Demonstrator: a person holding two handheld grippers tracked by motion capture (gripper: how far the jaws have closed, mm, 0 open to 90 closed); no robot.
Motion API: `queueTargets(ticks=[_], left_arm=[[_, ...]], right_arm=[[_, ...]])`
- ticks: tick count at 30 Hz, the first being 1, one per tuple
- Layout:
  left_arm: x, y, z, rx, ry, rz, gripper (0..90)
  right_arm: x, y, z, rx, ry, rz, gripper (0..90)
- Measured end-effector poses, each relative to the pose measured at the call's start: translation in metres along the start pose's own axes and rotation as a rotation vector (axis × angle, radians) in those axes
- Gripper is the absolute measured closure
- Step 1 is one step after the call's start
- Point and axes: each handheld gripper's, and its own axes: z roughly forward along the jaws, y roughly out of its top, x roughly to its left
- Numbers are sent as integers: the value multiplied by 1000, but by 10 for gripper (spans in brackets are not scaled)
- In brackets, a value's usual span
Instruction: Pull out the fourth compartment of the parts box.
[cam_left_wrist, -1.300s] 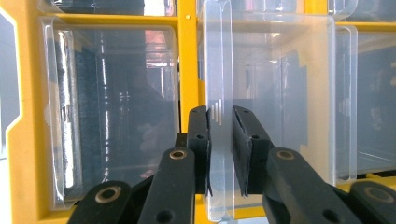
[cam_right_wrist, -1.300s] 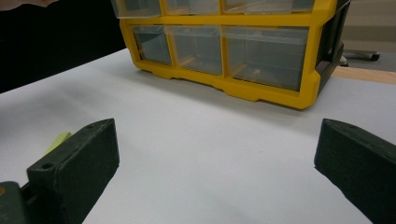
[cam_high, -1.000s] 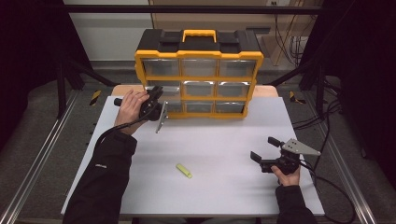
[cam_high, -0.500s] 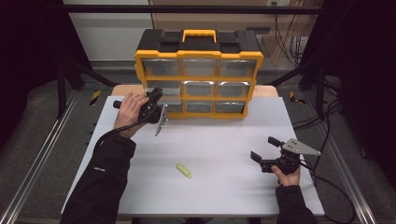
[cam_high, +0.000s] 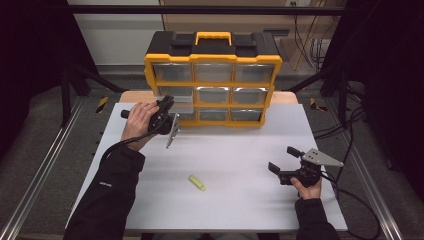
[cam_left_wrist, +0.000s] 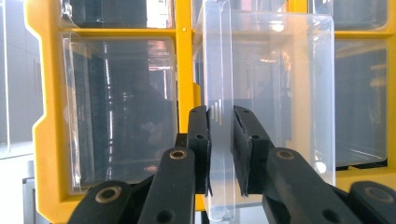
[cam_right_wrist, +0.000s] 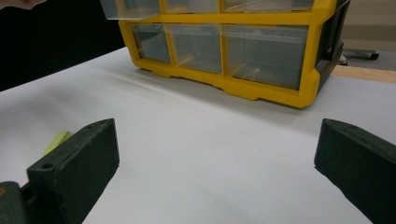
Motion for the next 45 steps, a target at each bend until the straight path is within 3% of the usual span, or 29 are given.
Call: queueTargets(ticks=[45], left_arm=[[-6, 4, -23, -22, 18, 6, 778]], right_arm=[[0, 0, -1, -1, -2, 0, 6]])
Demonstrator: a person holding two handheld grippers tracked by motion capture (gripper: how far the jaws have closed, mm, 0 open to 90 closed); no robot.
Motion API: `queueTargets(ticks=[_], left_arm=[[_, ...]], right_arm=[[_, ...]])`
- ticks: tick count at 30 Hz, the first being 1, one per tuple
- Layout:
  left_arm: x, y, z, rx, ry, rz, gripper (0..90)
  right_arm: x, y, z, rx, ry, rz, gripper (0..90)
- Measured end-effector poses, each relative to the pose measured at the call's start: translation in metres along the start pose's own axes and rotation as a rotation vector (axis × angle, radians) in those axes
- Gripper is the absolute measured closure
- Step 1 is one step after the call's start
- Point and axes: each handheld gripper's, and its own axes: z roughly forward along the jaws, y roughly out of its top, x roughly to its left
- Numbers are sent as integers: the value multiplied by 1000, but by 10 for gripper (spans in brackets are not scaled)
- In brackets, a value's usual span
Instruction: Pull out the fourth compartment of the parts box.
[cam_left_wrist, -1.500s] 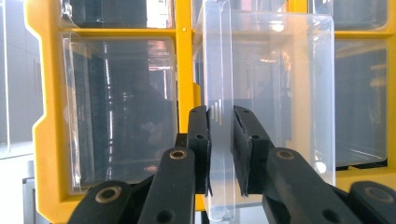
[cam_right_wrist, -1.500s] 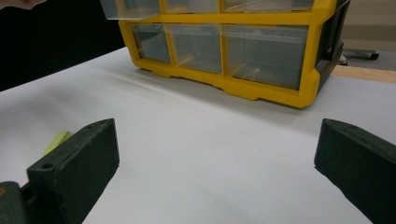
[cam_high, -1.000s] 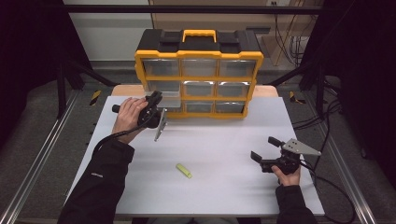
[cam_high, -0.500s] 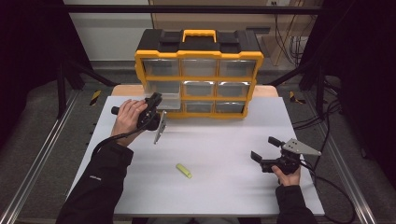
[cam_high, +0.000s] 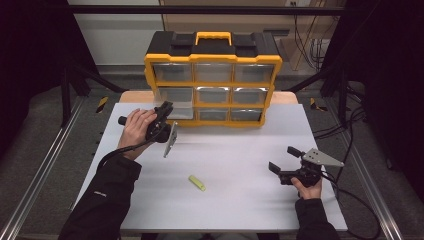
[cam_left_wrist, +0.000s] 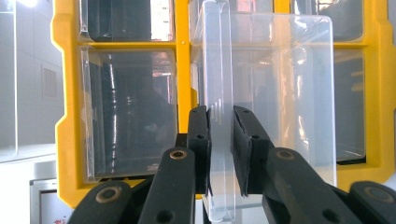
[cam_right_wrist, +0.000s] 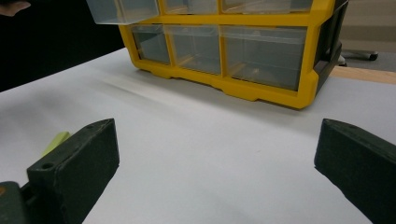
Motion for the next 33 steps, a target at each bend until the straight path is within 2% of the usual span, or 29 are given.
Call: queueTargets(ticks=[33], left_arm=[[-5, 1, -15, -24, 14, 1, 779]], right_arm=[[0, 0, 0, -1, 1, 3, 6]])
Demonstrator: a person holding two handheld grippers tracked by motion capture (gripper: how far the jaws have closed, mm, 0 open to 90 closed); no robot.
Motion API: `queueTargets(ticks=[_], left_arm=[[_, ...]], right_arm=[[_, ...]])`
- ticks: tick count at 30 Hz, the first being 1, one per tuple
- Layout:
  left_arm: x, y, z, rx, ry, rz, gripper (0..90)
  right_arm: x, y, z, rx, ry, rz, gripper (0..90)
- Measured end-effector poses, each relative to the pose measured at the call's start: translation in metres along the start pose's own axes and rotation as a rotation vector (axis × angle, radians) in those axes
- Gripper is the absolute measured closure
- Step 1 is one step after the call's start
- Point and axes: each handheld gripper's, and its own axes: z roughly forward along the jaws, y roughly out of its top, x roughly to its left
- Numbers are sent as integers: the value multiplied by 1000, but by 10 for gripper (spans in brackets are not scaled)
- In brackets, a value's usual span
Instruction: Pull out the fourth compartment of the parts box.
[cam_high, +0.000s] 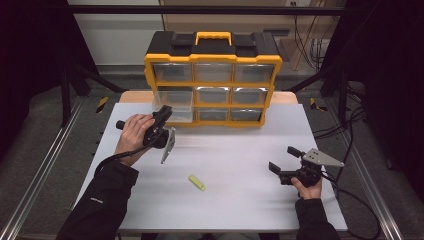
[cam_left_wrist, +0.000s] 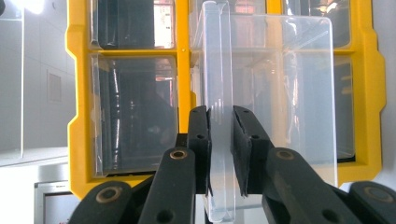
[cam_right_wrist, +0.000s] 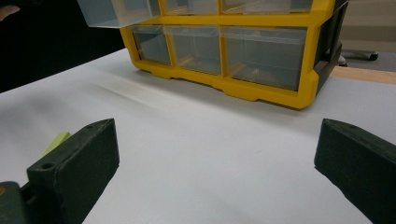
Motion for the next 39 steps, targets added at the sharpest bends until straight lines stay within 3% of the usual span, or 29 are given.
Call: queueTargets(ticks=[17, 27, 33, 39], left_arm=[[0, 0, -1, -4, -16, -4, 771], [5, 0, -2, 0, -56, -38, 760], [8, 0, -6, -5, -70, -87, 709], [13, -2, -10, -21, -119, -218, 632]], right_arm=[[0, 0, 0, -2, -1, 2, 5], [0, 0, 0, -1, -2, -1, 6], [0, 0, 0, -2, -2, 0, 5], [0, 0, 0, 0, -3, 0, 6]])
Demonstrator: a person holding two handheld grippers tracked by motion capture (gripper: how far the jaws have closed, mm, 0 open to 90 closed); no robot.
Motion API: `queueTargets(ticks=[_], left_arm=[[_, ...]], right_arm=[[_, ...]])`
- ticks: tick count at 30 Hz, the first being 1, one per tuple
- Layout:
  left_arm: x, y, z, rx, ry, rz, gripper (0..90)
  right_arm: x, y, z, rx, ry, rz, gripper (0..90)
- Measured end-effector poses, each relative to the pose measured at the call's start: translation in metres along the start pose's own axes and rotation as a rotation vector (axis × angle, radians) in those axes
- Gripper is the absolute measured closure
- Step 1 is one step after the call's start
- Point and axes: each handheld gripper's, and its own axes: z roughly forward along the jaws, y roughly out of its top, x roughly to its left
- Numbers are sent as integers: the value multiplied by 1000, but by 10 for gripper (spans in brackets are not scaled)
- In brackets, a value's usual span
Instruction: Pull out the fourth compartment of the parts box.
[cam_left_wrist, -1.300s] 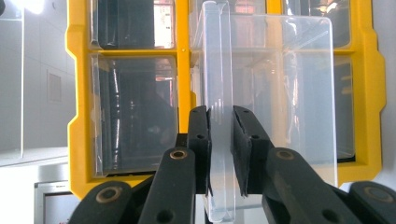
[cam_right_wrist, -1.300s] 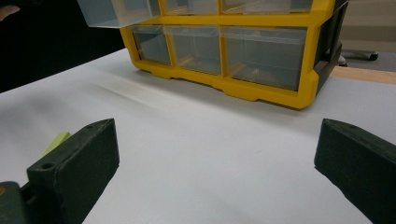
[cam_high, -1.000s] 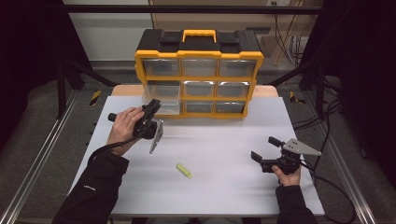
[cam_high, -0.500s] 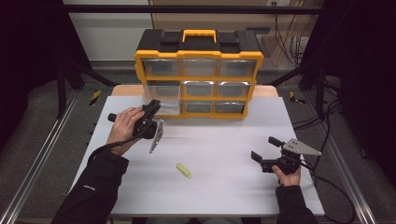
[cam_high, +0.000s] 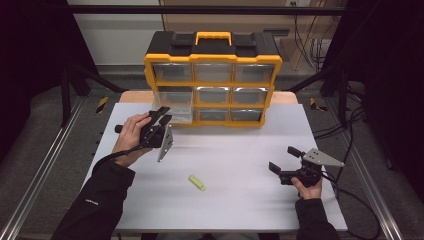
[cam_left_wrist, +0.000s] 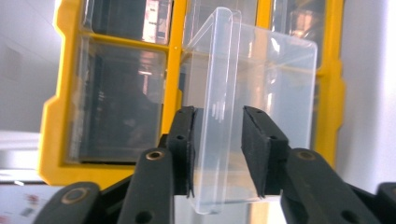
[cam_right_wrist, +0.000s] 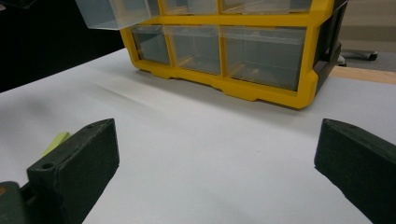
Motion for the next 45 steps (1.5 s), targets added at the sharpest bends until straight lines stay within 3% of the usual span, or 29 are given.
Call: queueTargets(ticks=[5, 18, 45], left_arm=[[5, 0, -5, -21, -25, -110, 592], [15, 0, -14, -54, -86, -334, 437], [24, -11, -34, -120, -116, -733, 325]], right_arm=[[0, 0, 0, -1, 1, 0, 5], [0, 0, 0, 1, 1, -1, 5], [0, 0, -1, -4, -1, -2, 6]])
